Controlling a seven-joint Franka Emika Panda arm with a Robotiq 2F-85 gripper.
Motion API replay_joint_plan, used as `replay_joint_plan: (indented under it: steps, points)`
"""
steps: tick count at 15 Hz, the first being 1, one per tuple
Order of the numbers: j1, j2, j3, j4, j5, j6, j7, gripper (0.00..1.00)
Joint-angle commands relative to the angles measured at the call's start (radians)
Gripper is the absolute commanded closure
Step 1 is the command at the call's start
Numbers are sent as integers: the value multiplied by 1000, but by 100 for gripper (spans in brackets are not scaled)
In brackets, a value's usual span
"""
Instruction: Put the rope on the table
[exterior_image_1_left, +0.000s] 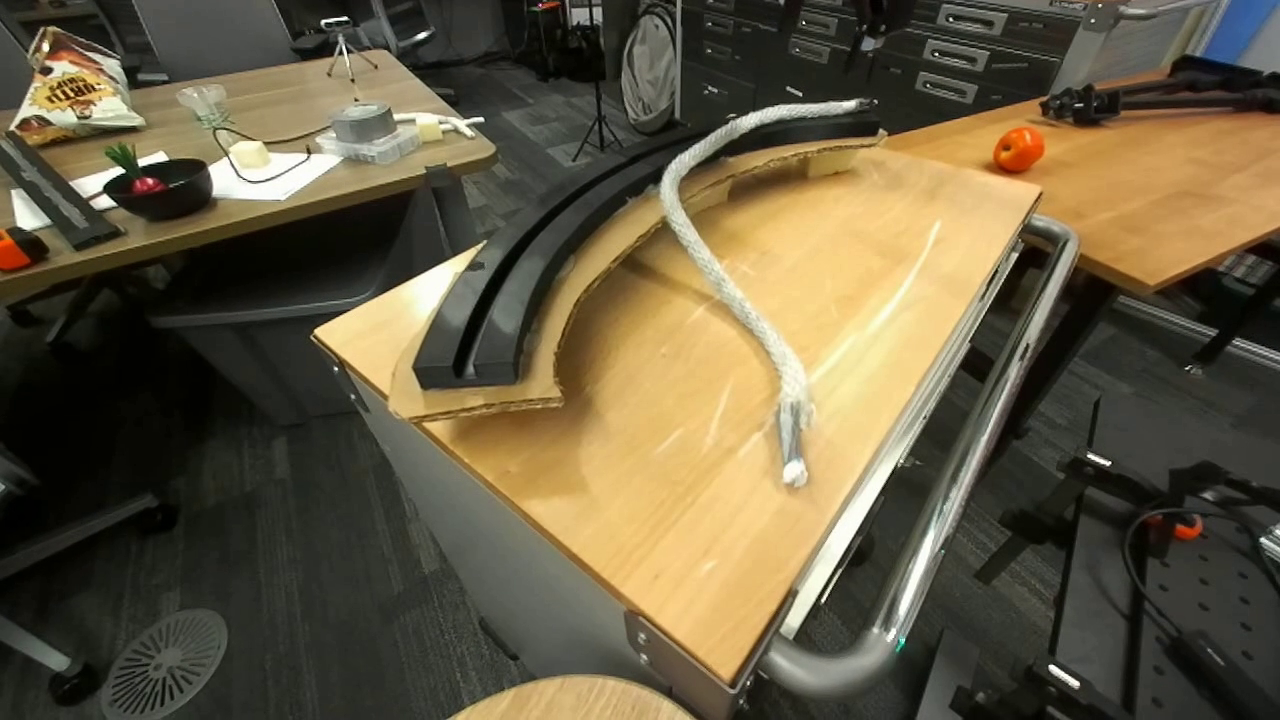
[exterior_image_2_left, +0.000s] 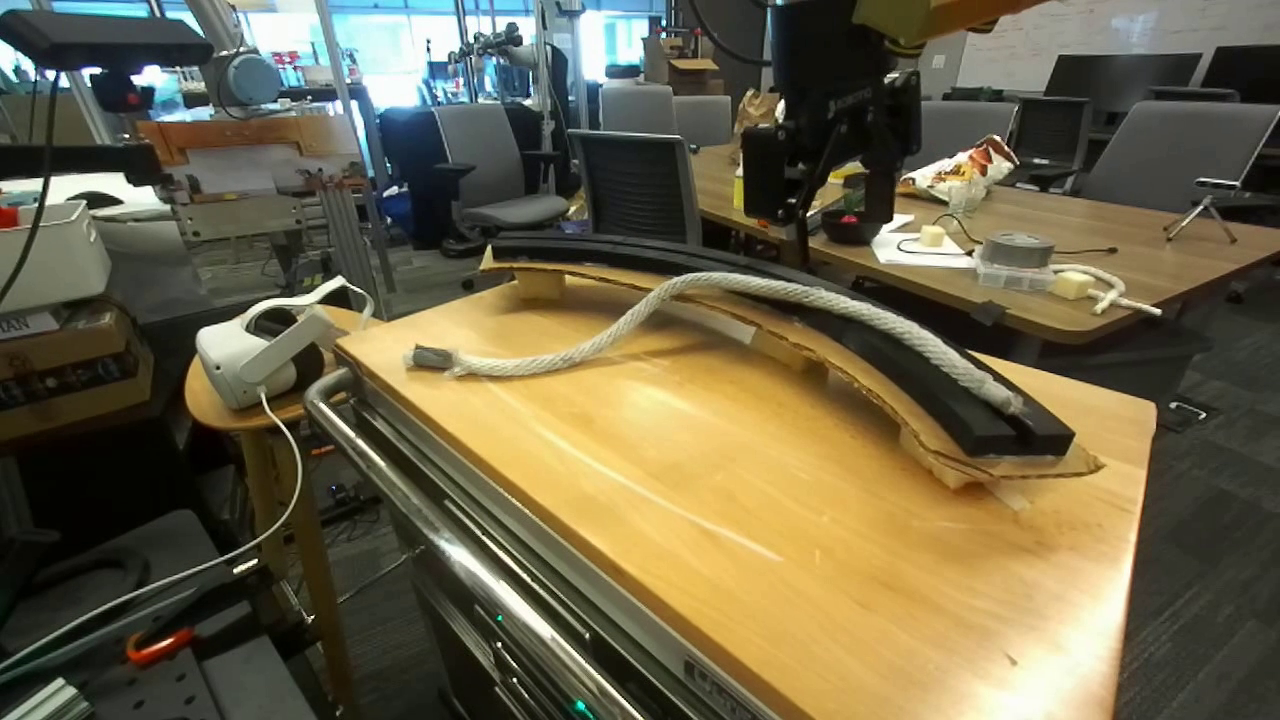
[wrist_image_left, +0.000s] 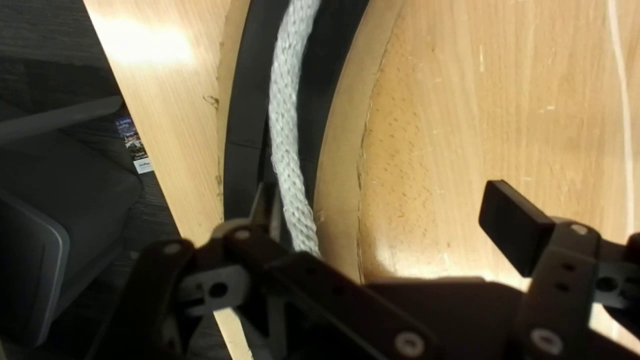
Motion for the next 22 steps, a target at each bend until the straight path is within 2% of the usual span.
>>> replay_joint_plan:
  steps: [1, 10, 11, 13, 14, 16, 18, 19, 21, 22]
  points:
    - [-31, 50, 13, 74, -16, -38, -42, 0]
    - [-78, 275, 28, 342, -6, -211, -20, 0]
    - [-86, 297, 35, 369, 9, -222, -16, 5]
    - [-100, 333, 48, 417, 24, -244, -10, 28]
    - [-106, 350, 54, 439, 29, -255, -8, 30]
    - [-119, 386, 63, 488, 40, -279, 8, 46]
    - [-129, 415, 70, 530, 42, -303, 27, 51]
    - [-134, 427, 74, 548, 44, -314, 35, 58]
    - [-143, 452, 79, 585, 52, -341, 50, 52]
    - [-149, 463, 82, 603, 57, -358, 54, 56]
